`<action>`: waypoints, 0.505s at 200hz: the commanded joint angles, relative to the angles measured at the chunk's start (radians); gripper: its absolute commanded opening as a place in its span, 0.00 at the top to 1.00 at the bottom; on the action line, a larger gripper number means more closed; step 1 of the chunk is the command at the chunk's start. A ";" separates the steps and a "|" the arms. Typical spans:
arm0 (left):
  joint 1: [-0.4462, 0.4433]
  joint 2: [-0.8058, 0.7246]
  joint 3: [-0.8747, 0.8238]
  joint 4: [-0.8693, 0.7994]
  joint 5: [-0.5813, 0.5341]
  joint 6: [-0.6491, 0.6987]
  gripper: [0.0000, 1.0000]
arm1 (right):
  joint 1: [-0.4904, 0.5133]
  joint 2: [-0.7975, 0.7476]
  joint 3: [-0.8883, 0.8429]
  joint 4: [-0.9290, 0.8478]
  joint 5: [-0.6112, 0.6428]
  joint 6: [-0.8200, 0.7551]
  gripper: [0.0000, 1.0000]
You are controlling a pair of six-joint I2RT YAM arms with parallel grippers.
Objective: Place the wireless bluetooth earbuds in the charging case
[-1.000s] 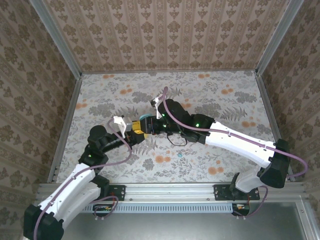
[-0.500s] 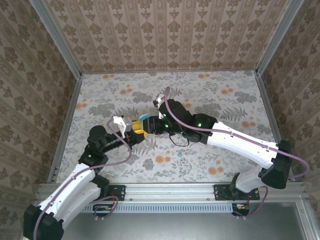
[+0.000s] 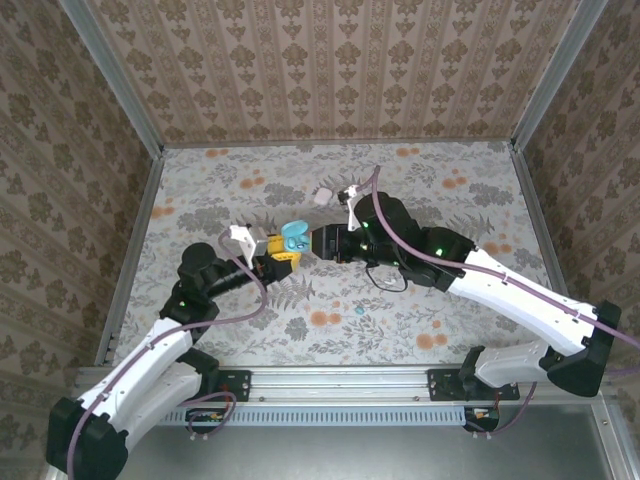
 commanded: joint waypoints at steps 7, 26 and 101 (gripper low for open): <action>-0.007 0.016 0.027 -0.082 -0.062 0.023 0.73 | -0.058 -0.007 -0.035 -0.155 -0.019 -0.006 0.57; -0.007 0.029 0.029 -0.105 -0.073 0.023 0.72 | -0.088 0.019 -0.060 -0.225 -0.031 -0.030 0.56; -0.007 -0.031 -0.086 -0.089 -0.107 -0.006 0.72 | -0.133 0.078 -0.332 -0.206 -0.043 -0.047 0.56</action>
